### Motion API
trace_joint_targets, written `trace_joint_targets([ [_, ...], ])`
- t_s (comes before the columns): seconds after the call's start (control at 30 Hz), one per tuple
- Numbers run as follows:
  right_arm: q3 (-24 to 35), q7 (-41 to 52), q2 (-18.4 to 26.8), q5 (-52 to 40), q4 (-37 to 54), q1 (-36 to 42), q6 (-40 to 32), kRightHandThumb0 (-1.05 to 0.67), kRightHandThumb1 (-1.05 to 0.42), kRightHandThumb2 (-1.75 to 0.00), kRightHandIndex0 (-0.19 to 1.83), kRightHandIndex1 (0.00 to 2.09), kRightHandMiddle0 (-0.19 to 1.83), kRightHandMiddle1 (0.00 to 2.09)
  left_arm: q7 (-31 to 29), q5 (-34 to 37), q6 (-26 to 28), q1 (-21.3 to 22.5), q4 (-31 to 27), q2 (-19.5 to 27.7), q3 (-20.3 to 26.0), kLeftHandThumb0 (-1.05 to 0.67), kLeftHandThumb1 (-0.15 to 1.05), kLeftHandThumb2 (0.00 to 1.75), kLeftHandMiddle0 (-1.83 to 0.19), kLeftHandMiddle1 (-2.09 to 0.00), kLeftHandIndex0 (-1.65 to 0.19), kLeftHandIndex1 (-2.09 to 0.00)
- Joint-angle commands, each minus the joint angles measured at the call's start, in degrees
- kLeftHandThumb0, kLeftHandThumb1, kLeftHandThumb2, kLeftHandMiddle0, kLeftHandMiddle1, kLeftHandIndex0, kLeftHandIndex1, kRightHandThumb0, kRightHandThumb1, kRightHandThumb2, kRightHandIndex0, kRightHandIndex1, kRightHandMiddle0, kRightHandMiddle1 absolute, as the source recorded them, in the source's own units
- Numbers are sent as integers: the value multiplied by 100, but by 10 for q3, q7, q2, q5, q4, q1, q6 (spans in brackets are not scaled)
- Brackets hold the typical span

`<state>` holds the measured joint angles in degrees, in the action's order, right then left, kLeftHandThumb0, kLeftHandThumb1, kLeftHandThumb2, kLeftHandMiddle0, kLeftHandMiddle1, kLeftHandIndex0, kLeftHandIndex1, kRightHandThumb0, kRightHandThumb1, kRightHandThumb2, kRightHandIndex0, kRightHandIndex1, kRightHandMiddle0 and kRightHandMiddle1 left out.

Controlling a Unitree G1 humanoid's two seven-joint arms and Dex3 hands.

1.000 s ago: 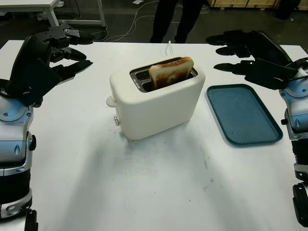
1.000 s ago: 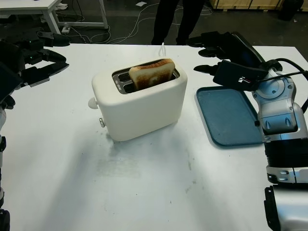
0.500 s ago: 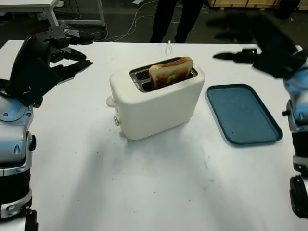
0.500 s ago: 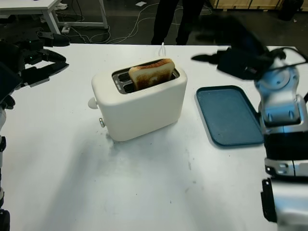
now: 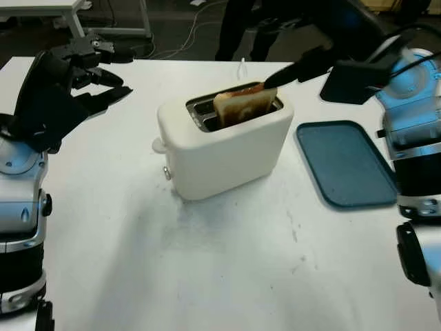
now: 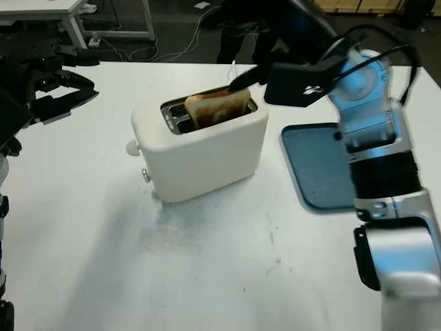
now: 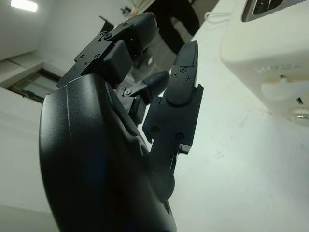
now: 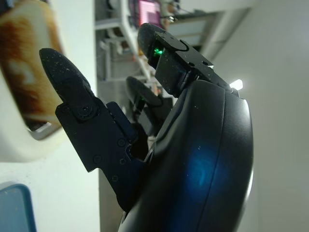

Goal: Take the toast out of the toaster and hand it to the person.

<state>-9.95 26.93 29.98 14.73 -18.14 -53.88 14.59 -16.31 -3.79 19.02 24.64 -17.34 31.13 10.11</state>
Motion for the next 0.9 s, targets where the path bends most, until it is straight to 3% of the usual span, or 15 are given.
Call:
trace_joint_targets([
  [0.0, -13, 7, -8, 10, -8, -11, 12, -63, -56, -1, 47, 80, 74, 18, 5, -6, -4, -7, -1, 1, -1, -23, 92, 8, -46, -95, -59, -50],
  [0.6, -48, 16, -33, 42, -59, -13, 21, -52, -63, -1, 35, 78, 68, 15, 2, -2, -15, -9, 4, 2, 0, -23, 92, 9, -46, -95, -58, -51],
  [0.87, -55, -3, -32, 75, -97, -13, 56, -30, -65, -1, 44, 73, 72, 14, 4, -2, -5, -8, 0, 0, 0, -24, 92, 9, -46, -95, -57, -51],
])
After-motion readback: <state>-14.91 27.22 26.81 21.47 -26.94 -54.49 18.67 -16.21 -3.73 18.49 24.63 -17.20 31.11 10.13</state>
